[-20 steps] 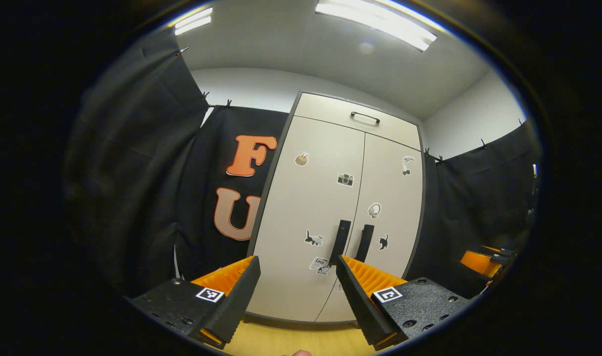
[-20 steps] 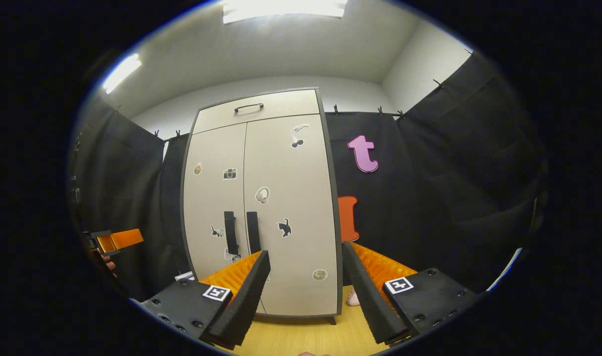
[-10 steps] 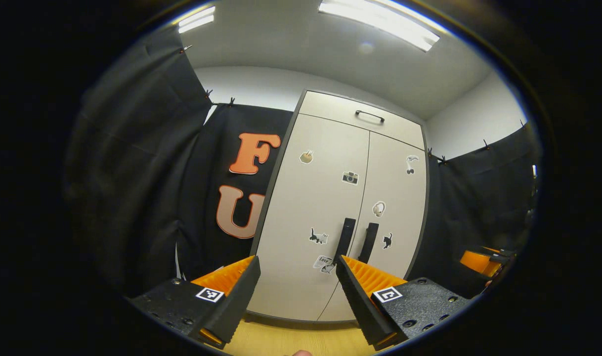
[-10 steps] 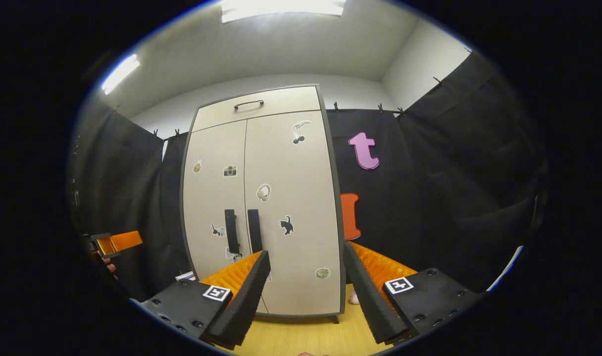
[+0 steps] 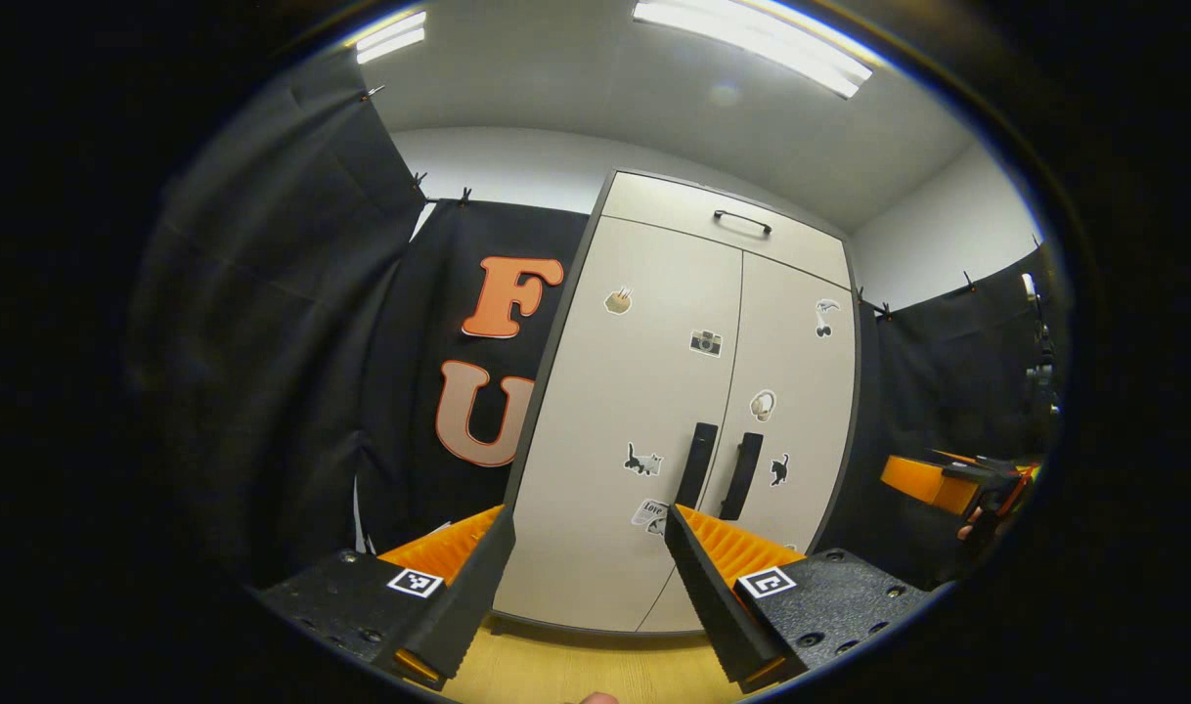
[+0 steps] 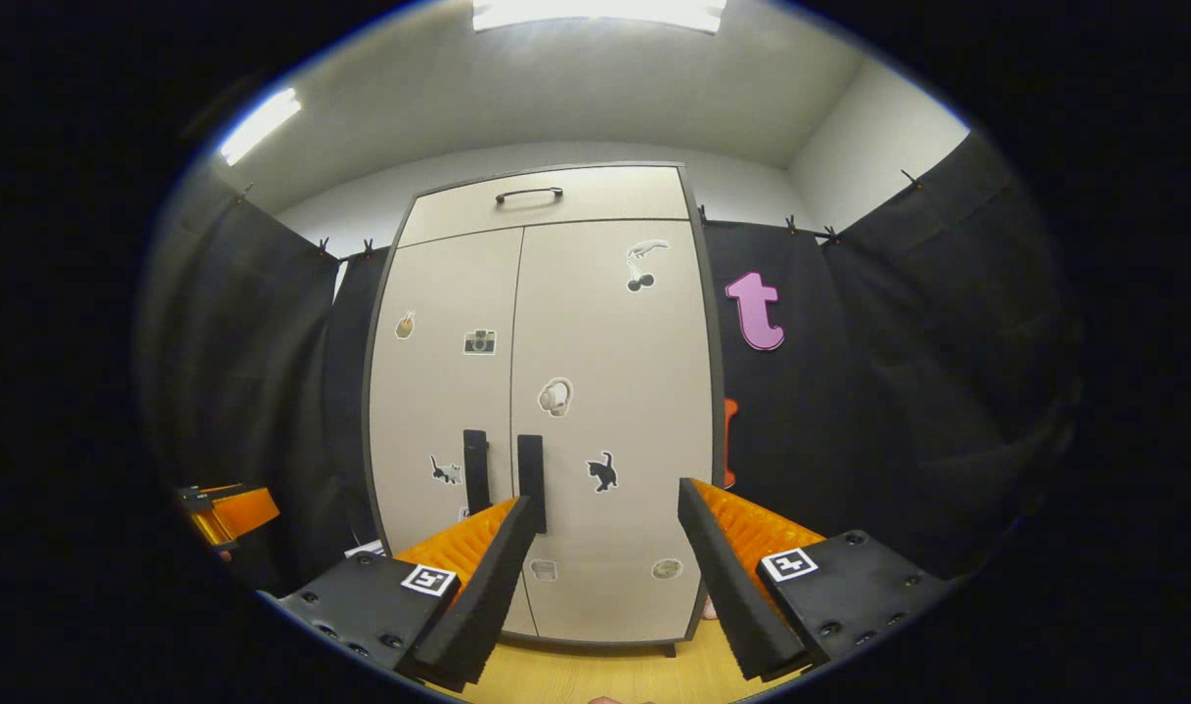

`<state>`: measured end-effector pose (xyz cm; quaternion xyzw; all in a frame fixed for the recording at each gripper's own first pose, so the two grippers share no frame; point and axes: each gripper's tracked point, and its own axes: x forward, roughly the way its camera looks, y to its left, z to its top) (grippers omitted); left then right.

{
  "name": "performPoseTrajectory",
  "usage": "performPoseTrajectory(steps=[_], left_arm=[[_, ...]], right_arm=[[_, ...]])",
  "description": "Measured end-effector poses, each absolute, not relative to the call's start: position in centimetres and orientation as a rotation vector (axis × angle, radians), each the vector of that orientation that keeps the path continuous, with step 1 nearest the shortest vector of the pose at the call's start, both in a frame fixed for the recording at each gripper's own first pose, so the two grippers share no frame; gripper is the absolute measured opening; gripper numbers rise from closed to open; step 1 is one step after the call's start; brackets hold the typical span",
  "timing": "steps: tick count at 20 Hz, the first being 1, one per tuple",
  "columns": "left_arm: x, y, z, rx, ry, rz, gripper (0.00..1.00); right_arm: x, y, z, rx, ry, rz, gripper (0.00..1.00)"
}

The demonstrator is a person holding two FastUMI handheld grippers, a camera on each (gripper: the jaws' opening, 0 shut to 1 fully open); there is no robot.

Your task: Open the right door of the double-door shoe cabinet with the right hand, and open the left door with the left hand.

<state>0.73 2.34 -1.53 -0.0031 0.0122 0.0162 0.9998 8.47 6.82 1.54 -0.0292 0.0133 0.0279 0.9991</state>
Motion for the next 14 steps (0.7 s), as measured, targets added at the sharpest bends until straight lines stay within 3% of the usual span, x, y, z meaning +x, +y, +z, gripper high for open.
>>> performPoseTrajectory(steps=[8, 14], left_arm=[[0.4, 3.7, -1.4, -0.009, 0.008, 0.050, 0.94], [0.7, 6.1, -2.2, -0.026, 0.022, 0.096, 0.94]], right_arm=[[18.9, 10.8, 0.2, -0.022, 0.057, 0.095, 0.98], [24.8, 12.9, -4.4, -0.028, 0.157, 0.108, 0.97]])
